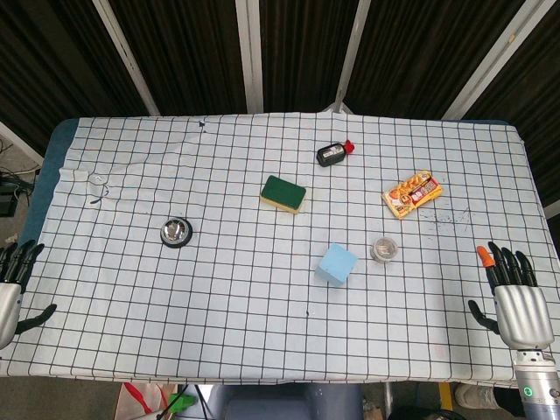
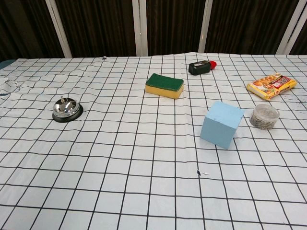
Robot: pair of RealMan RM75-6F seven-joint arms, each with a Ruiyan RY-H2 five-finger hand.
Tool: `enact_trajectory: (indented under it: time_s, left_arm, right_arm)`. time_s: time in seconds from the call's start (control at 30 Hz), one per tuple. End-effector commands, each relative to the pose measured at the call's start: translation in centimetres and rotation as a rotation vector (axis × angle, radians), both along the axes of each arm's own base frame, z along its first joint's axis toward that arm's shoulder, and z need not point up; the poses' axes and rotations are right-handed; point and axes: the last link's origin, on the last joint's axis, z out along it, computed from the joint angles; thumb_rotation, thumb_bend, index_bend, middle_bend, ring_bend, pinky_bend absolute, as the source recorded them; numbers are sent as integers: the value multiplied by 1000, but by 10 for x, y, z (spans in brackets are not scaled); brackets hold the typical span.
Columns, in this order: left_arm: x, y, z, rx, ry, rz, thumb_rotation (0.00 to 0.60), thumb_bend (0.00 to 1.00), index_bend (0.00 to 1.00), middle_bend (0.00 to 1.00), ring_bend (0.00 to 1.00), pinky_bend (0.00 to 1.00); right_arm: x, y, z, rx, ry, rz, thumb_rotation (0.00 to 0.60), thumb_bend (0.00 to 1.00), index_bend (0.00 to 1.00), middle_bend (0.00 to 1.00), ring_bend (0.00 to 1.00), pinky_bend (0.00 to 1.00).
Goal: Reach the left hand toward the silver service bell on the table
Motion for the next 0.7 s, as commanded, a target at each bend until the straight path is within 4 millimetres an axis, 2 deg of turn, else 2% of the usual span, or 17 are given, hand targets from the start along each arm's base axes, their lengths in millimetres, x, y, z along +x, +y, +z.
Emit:
enact_trajectory:
  time_s: [0.03, 0.7]
  left_arm:
    - [0, 1, -1, -7, 2, 2, 600, 268, 47, 44, 0, 2]
    - [4, -1, -5, -18, 4, -22, 600, 269, 47, 45, 0, 6]
  right_arm:
    - [0, 0, 0, 2, 1, -3, 600, 305, 56, 0, 9, 0]
    - [0, 1, 0, 9, -8, 2, 600, 305, 56, 0, 9, 0]
